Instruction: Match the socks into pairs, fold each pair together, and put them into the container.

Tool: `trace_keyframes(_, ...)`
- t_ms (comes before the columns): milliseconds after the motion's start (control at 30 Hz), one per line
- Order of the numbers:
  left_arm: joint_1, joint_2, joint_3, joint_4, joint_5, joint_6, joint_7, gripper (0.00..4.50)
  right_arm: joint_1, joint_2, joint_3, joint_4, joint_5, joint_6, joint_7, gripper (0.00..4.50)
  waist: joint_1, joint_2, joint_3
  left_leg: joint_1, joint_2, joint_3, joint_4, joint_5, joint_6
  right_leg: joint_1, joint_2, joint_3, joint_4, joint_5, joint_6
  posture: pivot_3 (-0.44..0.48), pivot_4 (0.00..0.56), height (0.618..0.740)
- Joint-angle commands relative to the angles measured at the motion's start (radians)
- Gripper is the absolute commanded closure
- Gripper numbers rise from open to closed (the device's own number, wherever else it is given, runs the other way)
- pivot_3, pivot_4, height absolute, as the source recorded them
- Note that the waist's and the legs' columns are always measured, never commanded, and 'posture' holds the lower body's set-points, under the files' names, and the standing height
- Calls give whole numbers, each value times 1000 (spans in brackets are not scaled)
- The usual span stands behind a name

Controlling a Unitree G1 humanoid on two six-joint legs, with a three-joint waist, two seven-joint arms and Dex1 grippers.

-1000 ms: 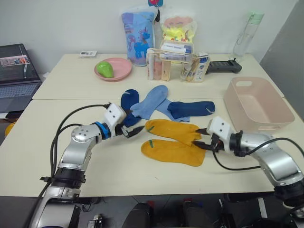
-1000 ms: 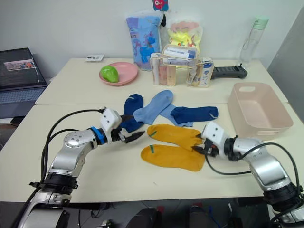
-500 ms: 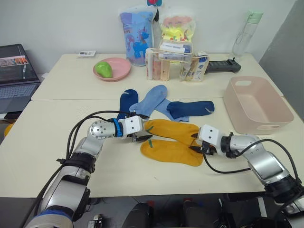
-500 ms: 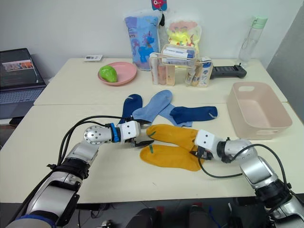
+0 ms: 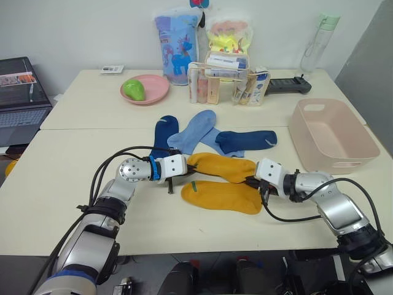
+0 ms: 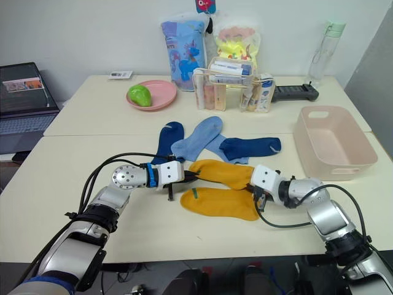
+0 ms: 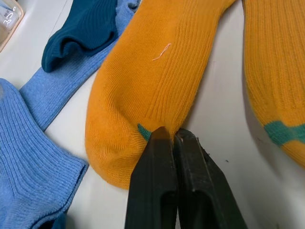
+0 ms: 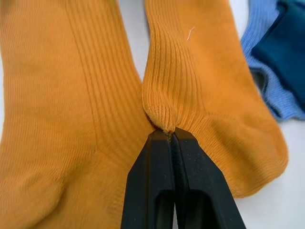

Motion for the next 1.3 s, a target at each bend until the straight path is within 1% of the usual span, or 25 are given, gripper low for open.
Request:
trace_keyframes(33, -25, -12, 21, 6, -24, 12, -2, 4467, -28, 10, -46, -24, 28, 4, -1, 4500, 0, 0, 0, 0, 0, 0, 0, 0, 0, 0, 0, 0, 0, 0, 0, 0, 150, 740)
trace_keyframes(67, -28, -13, 24, 3, -27, 12, 4, 4467, -33, 14, -53, -25, 33, 6, -3, 4500, 0, 0, 0, 0, 0, 0, 0, 0, 0, 0, 0, 0, 0, 0, 0, 0, 150, 740)
trace_keyframes(200, -36, -25, 65, -62, -101, 80, -25, 4467, -63, 22, -95, -56, 101, 61, 20, 4500, 0, 0, 0, -1, 0, 0, 0, 0, 0, -1, 0, 0, 0, 0, 0, 0, 150, 740)
trace_keyframes(267, -23, -11, 78, -109, -126, 103, -43, 4467, -67, 10, -107, -72, 118, 78, 32, 4500, -1, 0, 0, -2, 0, 0, 0, 0, 0, -2, 0, 0, 0, 0, 0, 0, 150, 740)
trace_keyframes(333, 6, 4, 97, -196, -181, 169, -82, 4467, -65, -4, -127, -100, 149, 111, 48, 4500, -1, 0, 0, -2, 0, 0, 0, 0, 0, -2, 0, 0, 0, 0, 0, 0, 150, 740)
trace_keyframes(400, 36, 31, 122, -323, -253, 279, -122, 4467, -60, -28, -163, -165, 213, 180, 71, 4500, -1, 0, 0, -2, 0, 0, 0, 0, 0, -3, 0, 0, 0, 0, 0, 0, 150, 740)
trace_keyframes(500, 70, 75, 149, -515, -362, 489, -166, 4467, -51, -68, -217, -271, 340, 315, 107, 4500, -2, 0, 0, -3, 0, 0, 0, 0, 0, -4, 0, 1, 0, 0, 0, 0, 150, 740)
trace_keyframes(567, 104, 144, 146, -667, -444, 672, -225, 4467, -40, -105, -266, -347, 462, 439, 131, 4500, -2, 0, 0, -4, 1, -1, 0, 0, 0, -3, 0, 0, 0, 0, 0, 0, 150, 740)
trace_keyframes(667, 154, 246, 141, -849, -552, 897, -286, 4467, -23, -139, -336, -433, 649, 605, 135, 4500, -4, 0, 0, -3, 1, -1, 0, -1, 1, -3, 0, 0, 0, 0, 0, 0, 150, 740)
trace_keyframes(733, 181, 303, 140, -937, -613, 1014, -309, 4467, 2, -157, -371, -478, 754, 688, 127, 4500, -3, 0, 0, -3, 1, -1, -1, -1, 3, -2, 0, 0, -1, 0, 0, 0, 150, 740)
trace_keyframes(800, 215, 352, 134, -999, -644, 1089, -327, 4467, 55, -177, -392, -523, 825, 737, 117, 4500, -1, 0, 0, -3, 1, -1, 0, -2, 4, -2, 0, 0, -1, 0, 0, 0, 150, 740)
trace_keyframes(933, 309, 414, 99, -1042, -605, 1099, -346, 4467, 184, -161, -416, -574, 934, 786, 51, 4500, 1, 0, 0, -1, 1, -1, -1, -3, 5, 0, 0, 0, -2, 0, 0, 0, 150, 740)
trace_keyframes(1033, 339, 413, 82, -1034, -583, 1094, -329, 4467, 249, -155, -409, -574, 934, 768, 14, 4500, 3, 0, 0, -1, 1, -1, -1, -3, 6, 1, 0, 0, -2, 0, 0, 0, 150, 740)
trace_keyframes(1067, 342, 407, 70, -1022, -558, 1074, -320, 4467, 260, -152, -403, -564, 930, 760, 5, 4500, 4, 0, 0, -1, 1, -1, -1, -3, 6, 1, 0, 0, -2, 0, 0, 0, 150, 740)
trace_keyframes(1133, 340, 392, 53, -999, -521, 1044, -305, 4467, 272, -151, -387, -547, 913, 743, -3, 4500, 5, 0, 0, -1, 1, -1, -1, -4, 6, 1, 0, -1, -2, 0, 0, 0, 150, 740)
trace_keyframes(1267, 270, 335, 14, -928, -474, 1039, -282, 4467, 253, -178, -318, -443, 790, 656, 13, 4500, 5, 0, 0, -1, 1, -1, -1, -4, 6, 2, 0, -1, -2, 0, 0, 0, 150, 740)
trace_keyframes(1300, 250, 329, -2, -900, -446, 1013, -286, 4467, 238, -179, -305, -413, 761, 632, 15, 4500, 5, 0, 0, -1, 1, -1, -1, -4, 7, 2, 0, -1, -2, 0, 0, 0, 150, 740)
